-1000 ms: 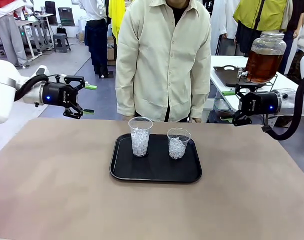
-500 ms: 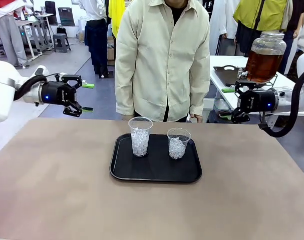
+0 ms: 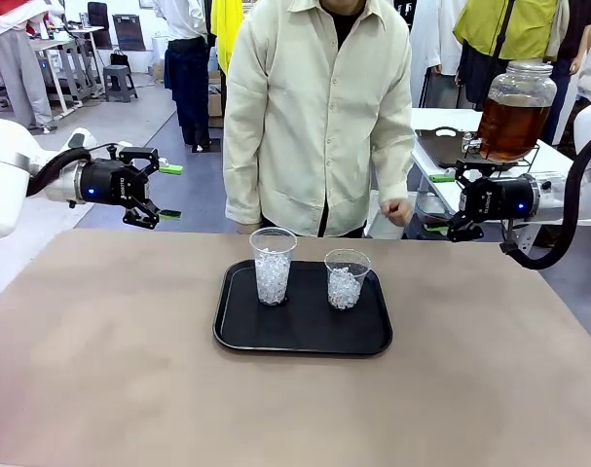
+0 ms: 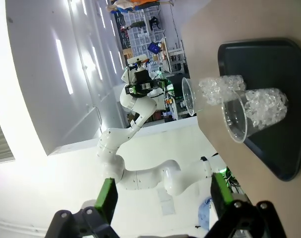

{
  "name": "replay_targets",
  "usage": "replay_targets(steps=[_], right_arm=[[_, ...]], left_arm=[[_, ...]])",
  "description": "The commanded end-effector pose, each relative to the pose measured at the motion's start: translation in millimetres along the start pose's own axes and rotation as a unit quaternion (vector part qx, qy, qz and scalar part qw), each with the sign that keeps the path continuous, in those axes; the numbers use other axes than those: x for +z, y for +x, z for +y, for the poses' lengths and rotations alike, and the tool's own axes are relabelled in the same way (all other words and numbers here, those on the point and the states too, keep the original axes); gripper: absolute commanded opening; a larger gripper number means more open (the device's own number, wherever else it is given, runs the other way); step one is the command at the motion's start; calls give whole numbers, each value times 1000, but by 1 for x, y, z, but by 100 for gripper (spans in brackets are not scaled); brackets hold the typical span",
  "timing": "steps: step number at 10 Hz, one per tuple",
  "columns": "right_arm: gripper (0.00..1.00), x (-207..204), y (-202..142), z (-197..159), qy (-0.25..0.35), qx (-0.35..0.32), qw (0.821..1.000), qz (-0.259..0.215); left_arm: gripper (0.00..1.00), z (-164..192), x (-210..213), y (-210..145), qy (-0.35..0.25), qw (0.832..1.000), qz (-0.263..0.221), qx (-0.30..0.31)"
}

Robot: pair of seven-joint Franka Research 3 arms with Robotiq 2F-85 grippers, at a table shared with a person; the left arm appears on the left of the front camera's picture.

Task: Pour the drink into the iced cup.
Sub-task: Pick up the iced cup indicated by the human and present it to them.

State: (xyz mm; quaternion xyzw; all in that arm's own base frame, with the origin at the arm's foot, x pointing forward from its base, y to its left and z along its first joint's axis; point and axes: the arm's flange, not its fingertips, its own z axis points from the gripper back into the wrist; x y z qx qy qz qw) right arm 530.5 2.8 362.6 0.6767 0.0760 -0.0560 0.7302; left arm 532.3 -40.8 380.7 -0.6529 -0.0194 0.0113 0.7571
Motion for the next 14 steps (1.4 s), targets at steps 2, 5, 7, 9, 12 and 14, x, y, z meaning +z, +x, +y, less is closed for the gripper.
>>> replay_targets(steps=[2, 5, 7, 9, 12, 14], right_arm=[[100, 1, 0, 1, 0, 1, 1000, -2], [100, 1, 0, 1, 0, 1, 1000, -2], [100, 1, 0, 1, 0, 1, 1000, -2], [100, 1, 0, 1, 0, 1, 1000, -2], [100, 1, 0, 1, 0, 1, 1000, -2], [100, 1, 0, 1, 0, 1, 1000, -2]], left_arm=[[100, -2, 0, 0, -3, 1000, -6, 6], [100, -2, 0, 0, -3, 1000, -6, 6], [100, -2, 0, 0, -3, 1000, -6, 6], [100, -2, 0, 0, -3, 1000, -6, 6], [100, -2, 0, 0, -3, 1000, -6, 6], [100, -2, 0, 0, -3, 1000, -6, 6]])
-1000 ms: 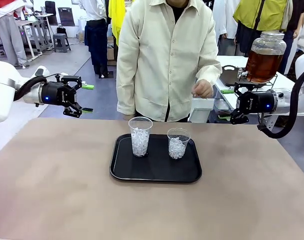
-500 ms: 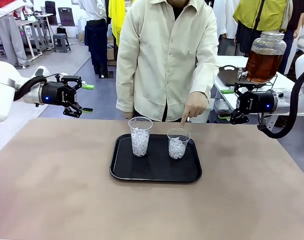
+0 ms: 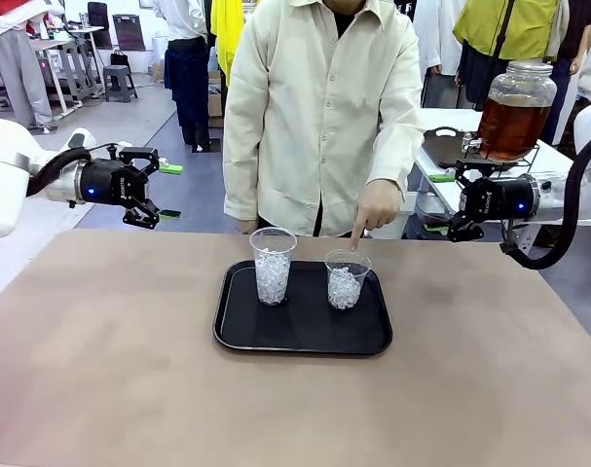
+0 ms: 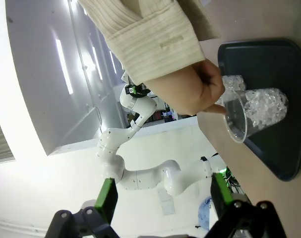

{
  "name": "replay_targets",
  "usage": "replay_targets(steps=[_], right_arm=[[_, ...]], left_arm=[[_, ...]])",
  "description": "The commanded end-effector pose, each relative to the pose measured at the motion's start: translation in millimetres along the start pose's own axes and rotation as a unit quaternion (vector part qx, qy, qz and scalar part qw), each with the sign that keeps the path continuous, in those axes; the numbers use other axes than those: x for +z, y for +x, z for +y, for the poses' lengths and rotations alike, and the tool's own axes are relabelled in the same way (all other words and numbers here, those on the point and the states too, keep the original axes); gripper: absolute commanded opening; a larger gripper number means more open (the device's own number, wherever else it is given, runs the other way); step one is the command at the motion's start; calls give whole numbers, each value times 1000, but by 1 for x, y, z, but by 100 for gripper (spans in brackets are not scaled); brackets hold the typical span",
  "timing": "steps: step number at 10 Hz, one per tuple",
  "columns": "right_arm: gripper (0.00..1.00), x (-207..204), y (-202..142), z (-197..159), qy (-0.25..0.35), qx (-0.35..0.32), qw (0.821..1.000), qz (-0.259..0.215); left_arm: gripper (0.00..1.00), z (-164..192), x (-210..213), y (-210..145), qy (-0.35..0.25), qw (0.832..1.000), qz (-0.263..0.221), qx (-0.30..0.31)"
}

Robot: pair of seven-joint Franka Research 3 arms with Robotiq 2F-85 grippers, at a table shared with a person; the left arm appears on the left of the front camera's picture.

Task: Pour the drink into the iced cup.
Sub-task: Pick up the iced cup indicated by the human and present it to them.

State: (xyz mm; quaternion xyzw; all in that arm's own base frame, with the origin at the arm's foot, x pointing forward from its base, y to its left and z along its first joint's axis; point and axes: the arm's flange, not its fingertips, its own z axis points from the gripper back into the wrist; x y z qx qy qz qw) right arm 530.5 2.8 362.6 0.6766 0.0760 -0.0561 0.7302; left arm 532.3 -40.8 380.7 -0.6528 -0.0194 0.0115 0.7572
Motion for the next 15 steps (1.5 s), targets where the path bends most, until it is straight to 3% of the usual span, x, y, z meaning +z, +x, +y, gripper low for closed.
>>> replay_targets(steps=[1, 5, 8, 10, 11, 15], right_arm=[[100, 0, 0, 0, 0, 0, 1000, 0], [100, 2, -7, -10, -34, 185, 982, 5], [100, -2, -10, -14, -71, 311, 948, 20], [100, -2, -9, -12, -72, 347, 935, 27], [100, 0, -11, -9, -65, 319, 945, 32], [100, 1, -2, -11, -65, 326, 943, 30]], left_arm=[[100, -2, 0, 0, -3, 1000, -5, 5], [100, -2, 0, 0, -3, 1000, -5, 5], [100, -2, 0, 0, -3, 1000, -5, 5], [100, -2, 0, 0, -3, 1000, -5, 5], [100, -2, 0, 0, -3, 1000, -5, 5], [100, -2, 0, 0, -3, 1000, -5, 5]])
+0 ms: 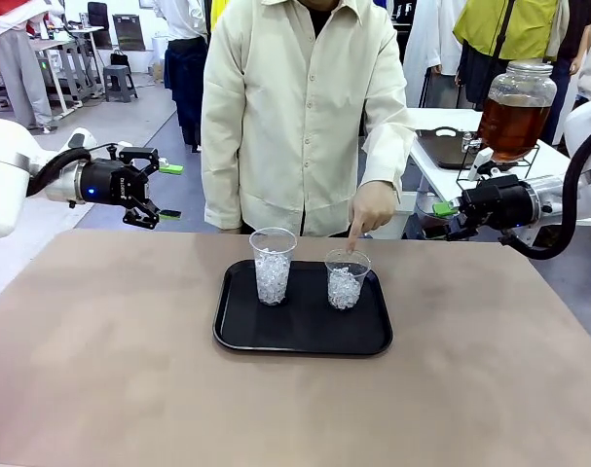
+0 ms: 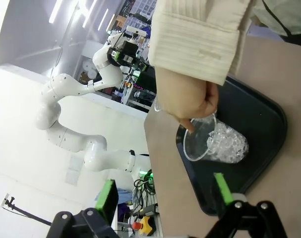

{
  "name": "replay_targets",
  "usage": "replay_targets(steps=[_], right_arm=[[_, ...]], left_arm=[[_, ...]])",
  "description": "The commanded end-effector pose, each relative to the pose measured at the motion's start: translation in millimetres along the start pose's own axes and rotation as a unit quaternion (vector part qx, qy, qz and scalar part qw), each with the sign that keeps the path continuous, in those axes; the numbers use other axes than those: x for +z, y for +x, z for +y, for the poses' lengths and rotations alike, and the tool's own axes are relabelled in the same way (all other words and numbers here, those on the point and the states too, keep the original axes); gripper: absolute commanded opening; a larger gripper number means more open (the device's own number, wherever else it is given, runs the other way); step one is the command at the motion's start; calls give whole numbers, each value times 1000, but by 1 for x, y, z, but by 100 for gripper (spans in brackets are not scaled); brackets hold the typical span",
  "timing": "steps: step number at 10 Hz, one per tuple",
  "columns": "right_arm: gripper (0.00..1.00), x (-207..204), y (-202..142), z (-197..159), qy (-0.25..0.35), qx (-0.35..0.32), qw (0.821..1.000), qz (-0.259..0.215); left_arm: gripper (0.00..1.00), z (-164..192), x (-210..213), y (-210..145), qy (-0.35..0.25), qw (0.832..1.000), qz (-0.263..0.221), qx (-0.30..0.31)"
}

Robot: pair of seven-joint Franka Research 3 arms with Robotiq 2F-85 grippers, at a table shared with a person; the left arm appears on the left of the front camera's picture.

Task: Pour the drink into the iced cup.
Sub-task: Pick up the iced cup indicated by the human and present it to them.

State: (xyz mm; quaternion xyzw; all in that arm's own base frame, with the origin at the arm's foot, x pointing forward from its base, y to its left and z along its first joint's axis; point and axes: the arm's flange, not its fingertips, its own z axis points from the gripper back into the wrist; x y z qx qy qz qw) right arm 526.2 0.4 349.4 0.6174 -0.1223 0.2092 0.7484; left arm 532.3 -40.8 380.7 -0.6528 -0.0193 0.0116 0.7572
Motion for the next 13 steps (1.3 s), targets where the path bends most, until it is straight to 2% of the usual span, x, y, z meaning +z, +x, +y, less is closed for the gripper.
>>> replay_targets(steps=[1, 2, 4, 7, 9, 10, 11, 12, 13], right_arm=[[100, 0, 0, 0, 0, 0, 1000, 0], [100, -5, 2, 1, -10, 83, 996, -11], [100, -13, -5, -9, -10, 200, 980, -21], [100, -22, -21, -19, -37, 358, 932, -39], [100, -30, -32, -25, -54, 411, 909, -39], [100, -33, -34, -27, -57, 423, 903, -43], [100, -33, -35, -31, -54, 417, 906, -44], [100, -27, -33, -33, -60, 372, 924, -55], [100, -26, -35, -31, -46, 411, 910, -34]], left_arm=[[100, -2, 0, 0, -3, 1000, -5, 5], [100, -2, 0, 0, -3, 1000, -5, 5], [100, -2, 0, 0, -3, 1000, -5, 5], [100, -2, 0, 0, -3, 1000, -5, 5], [100, -2, 0, 0, -3, 1000, -5, 5], [100, -2, 0, 0, -3, 1000, -5, 5], [100, -2, 0, 0, -3, 1000, -5, 5], [100, -2, 0, 0, -3, 1000, -5, 5], [100, -2, 0, 0, -3, 1000, -5, 5]])
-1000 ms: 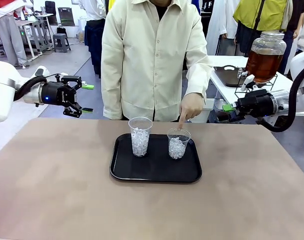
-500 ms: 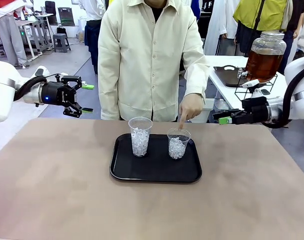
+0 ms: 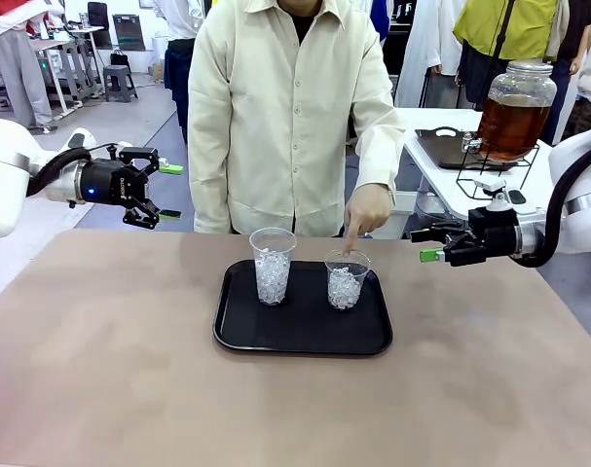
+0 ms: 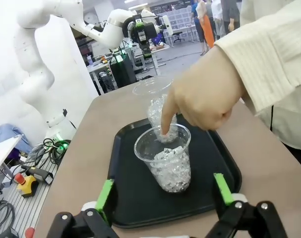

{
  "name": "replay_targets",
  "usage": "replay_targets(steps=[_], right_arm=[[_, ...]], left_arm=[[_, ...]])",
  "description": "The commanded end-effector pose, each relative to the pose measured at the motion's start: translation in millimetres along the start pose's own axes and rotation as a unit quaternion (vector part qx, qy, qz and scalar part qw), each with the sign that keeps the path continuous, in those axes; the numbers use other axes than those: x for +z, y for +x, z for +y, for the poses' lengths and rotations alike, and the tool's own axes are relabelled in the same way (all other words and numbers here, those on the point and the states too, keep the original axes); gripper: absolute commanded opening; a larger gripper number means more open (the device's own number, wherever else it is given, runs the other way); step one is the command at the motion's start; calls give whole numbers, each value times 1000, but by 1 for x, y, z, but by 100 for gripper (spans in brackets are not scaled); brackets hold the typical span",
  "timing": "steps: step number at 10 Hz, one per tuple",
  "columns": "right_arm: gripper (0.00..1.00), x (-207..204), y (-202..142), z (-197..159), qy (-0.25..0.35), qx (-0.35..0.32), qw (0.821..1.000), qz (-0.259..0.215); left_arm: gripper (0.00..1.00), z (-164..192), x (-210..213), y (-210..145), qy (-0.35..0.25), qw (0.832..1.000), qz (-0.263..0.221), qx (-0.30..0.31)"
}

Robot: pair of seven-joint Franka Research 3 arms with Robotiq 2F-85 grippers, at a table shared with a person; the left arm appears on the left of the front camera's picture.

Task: Pour the drink into the iced cup.
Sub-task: Pick up the iced cup indicated by the human and present it to them.

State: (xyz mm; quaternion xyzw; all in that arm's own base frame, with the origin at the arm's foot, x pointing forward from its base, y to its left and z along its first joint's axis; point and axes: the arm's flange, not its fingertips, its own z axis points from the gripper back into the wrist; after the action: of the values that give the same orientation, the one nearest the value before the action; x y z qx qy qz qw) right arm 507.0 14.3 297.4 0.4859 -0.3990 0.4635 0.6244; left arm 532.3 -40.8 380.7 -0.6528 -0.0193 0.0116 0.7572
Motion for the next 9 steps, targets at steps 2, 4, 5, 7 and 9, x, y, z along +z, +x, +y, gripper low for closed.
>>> replay_targets(steps=[2, 4, 5, 7, 9], right_arm=[[100, 0, 4, 0, 4, 9, 1000, 2], [100, 0, 1, 0, 0, 1, 1000, 0], [100, -7, -4, -5, -5, 42, 999, -2], [100, -26, -19, -15, 18, 85, 996, -19], [100, -43, -31, -20, 25, 110, 993, -29]], left_arm=[[100, -2, 0, 0, -3, 1000, -5, 5], [100, -2, 0, 0, -3, 1000, -5, 5], [100, -2, 0, 0, -3, 1000, -5, 5], [100, -2, 0, 0, -3, 1000, -5, 5], [100, -2, 0, 0, -3, 1000, -5, 5]])
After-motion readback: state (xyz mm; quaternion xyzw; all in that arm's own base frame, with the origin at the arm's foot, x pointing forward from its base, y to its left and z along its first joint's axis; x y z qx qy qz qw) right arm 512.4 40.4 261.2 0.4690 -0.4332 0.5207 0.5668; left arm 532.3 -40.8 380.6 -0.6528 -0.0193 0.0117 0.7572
